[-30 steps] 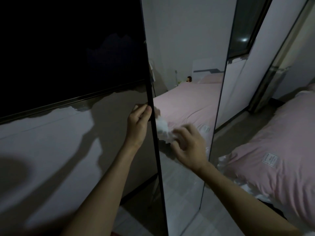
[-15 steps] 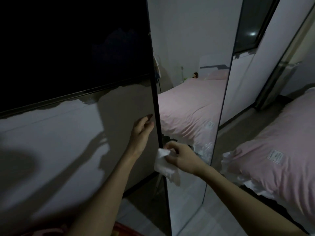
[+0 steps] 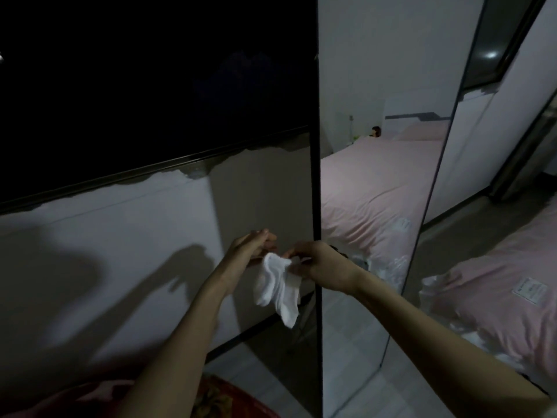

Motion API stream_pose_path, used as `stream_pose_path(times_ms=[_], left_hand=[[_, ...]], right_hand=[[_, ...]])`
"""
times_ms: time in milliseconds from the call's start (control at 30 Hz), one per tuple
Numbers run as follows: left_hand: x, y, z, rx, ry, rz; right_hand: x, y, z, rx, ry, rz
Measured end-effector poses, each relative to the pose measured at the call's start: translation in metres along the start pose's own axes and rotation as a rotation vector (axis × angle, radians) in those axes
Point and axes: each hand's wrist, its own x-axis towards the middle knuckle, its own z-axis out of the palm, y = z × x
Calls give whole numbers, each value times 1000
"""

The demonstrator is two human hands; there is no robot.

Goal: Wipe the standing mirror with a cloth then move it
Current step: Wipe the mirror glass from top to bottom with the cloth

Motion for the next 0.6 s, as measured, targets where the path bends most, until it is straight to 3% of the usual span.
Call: stream_pose_path(times_ms=[100,300,433,600], left_hand=[[0,2,-10,22,27,-3],[-1,0,-21,45,71,3],[1,-3,-22,21,62,-34],[-1,-8,-23,33,-7,-66]], right_hand=[[5,-6,0,6,-88,-6],[12,-12,6,-29,-90,-87],[19,-8,19,-332,-86,-125],[14,-13,6,-183,-64,-188]])
